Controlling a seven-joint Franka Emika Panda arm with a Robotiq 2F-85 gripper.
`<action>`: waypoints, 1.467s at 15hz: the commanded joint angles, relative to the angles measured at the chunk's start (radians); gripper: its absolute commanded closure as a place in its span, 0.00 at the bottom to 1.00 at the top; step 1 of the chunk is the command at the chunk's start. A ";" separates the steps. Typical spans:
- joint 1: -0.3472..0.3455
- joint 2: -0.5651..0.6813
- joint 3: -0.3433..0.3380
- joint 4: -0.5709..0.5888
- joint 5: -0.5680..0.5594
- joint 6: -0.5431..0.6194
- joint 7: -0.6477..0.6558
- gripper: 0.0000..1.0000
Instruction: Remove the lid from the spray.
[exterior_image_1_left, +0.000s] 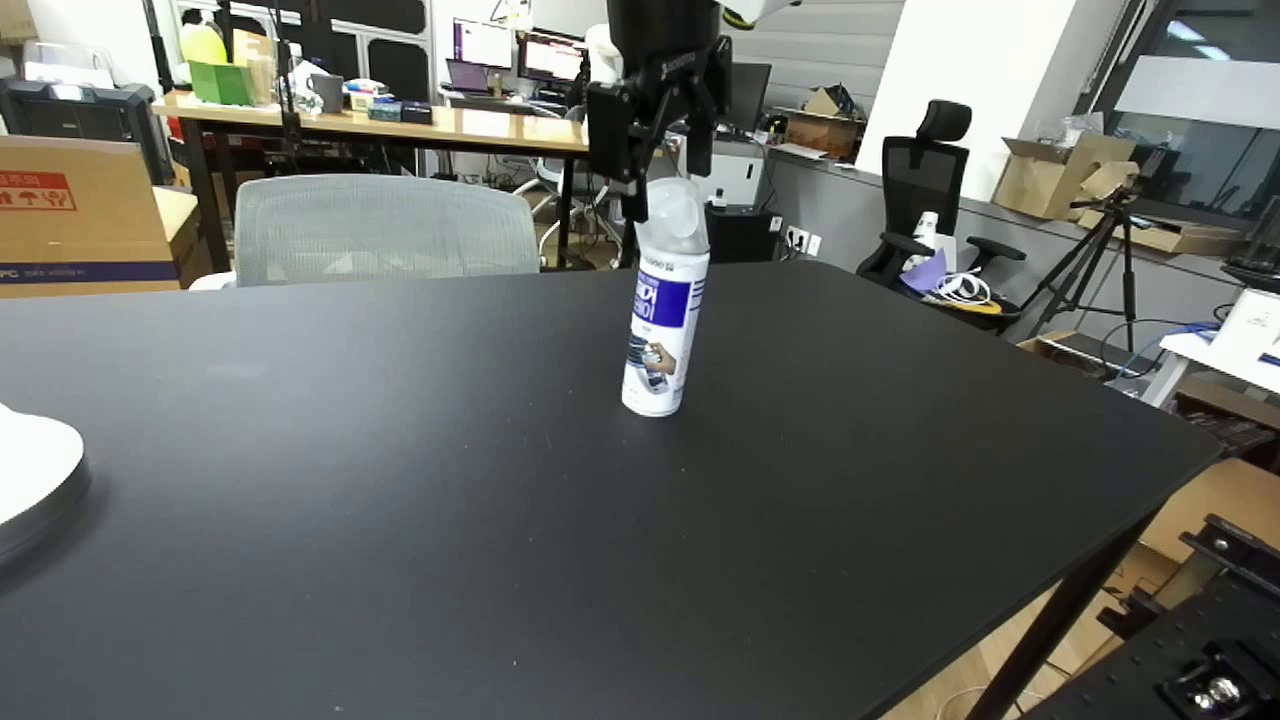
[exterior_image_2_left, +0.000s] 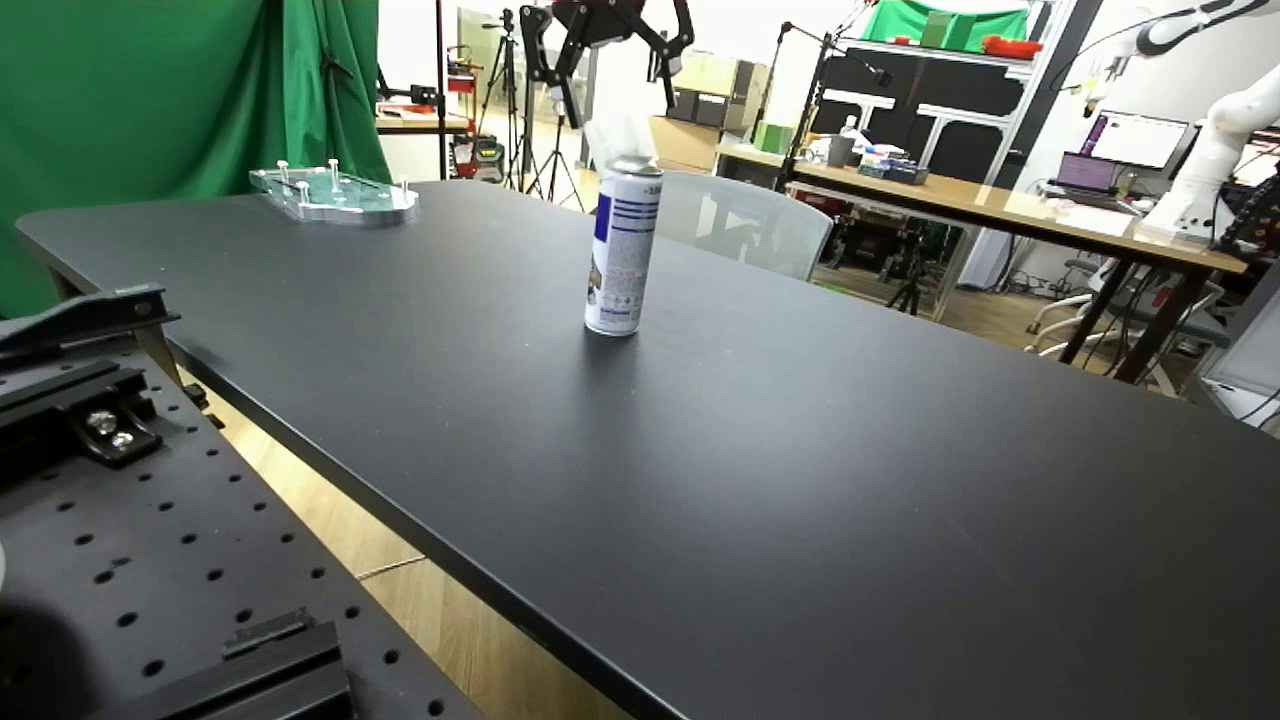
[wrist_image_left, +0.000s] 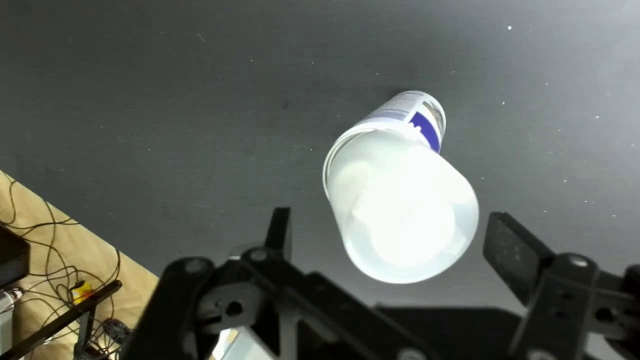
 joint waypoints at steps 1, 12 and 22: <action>0.015 0.009 -0.016 0.021 -0.017 -0.019 0.019 0.33; 0.019 -0.045 -0.010 -0.006 0.098 0.007 -0.036 0.60; 0.002 -0.220 -0.017 -0.061 0.256 0.018 -0.056 0.60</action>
